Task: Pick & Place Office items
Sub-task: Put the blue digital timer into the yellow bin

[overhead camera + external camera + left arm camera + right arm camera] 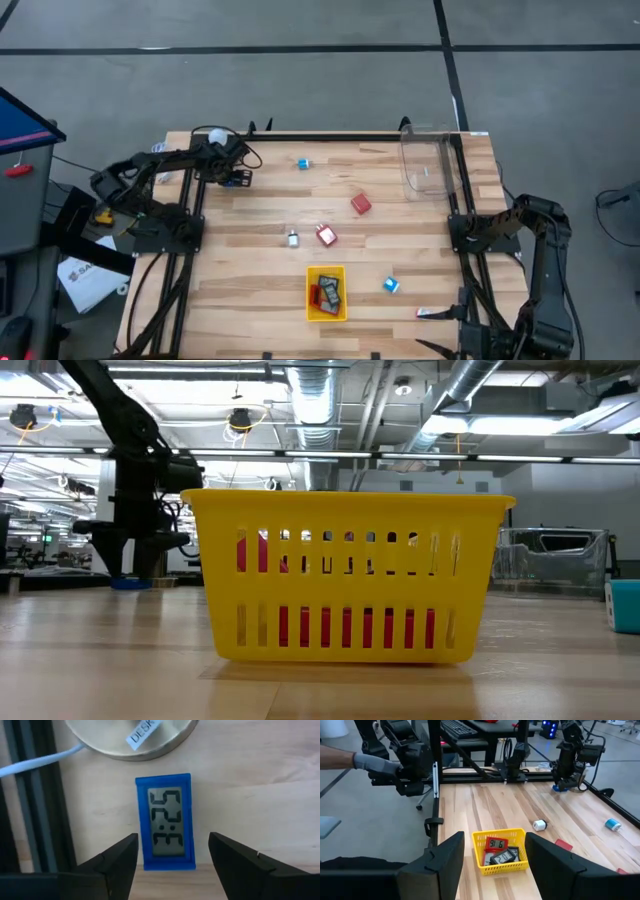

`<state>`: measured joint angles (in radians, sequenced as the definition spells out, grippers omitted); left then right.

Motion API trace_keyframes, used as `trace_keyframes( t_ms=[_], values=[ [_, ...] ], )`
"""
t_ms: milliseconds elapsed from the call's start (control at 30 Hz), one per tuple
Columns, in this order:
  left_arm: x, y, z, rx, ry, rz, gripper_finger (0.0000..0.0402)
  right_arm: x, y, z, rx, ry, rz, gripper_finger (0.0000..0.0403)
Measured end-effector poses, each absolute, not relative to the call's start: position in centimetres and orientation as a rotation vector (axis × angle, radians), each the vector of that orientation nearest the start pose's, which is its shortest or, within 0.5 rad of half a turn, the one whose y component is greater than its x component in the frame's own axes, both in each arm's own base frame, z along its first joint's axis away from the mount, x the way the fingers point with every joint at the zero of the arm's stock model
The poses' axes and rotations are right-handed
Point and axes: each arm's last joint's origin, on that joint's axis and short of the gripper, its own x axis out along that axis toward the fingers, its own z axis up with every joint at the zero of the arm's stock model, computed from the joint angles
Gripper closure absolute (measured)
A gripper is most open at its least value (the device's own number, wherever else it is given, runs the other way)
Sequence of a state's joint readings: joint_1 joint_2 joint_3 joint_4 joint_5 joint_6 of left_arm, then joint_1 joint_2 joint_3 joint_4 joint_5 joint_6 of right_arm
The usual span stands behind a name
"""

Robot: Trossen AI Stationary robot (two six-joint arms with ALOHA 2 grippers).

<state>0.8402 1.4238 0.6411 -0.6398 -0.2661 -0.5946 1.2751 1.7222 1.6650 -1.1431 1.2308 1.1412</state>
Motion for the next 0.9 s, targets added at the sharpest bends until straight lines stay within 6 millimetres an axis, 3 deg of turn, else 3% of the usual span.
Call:
trace_keyframes(
  t_ms=[267,500,600,733,900],
  values=[
    [14.0,16.7,12.5,-0.862,1.201,1.305,0.0165,12.4,31.4,33.8,-0.005,0.317,-0.161,0.02],
    [14.0,16.7,12.8,-0.87,1.173,1.282,0.0252,12.4,31.4,33.9,0.006,0.315,-0.159,0.02],
    [14.1,16.5,13.1,-0.896,1.151,1.263,0.0261,12.4,31.5,33.9,0.013,0.313,-0.158,0.02],
    [15.1,15.1,13.7,-0.924,1.133,1.173,0.0261,12.5,31.5,33.9,0.017,0.312,-0.157,0.02],
    [17.8,11.6,14.7,-0.922,1.104,0.973,0.0259,12.5,31.5,33.9,0.019,0.312,-0.157,0.02]
  ],
)
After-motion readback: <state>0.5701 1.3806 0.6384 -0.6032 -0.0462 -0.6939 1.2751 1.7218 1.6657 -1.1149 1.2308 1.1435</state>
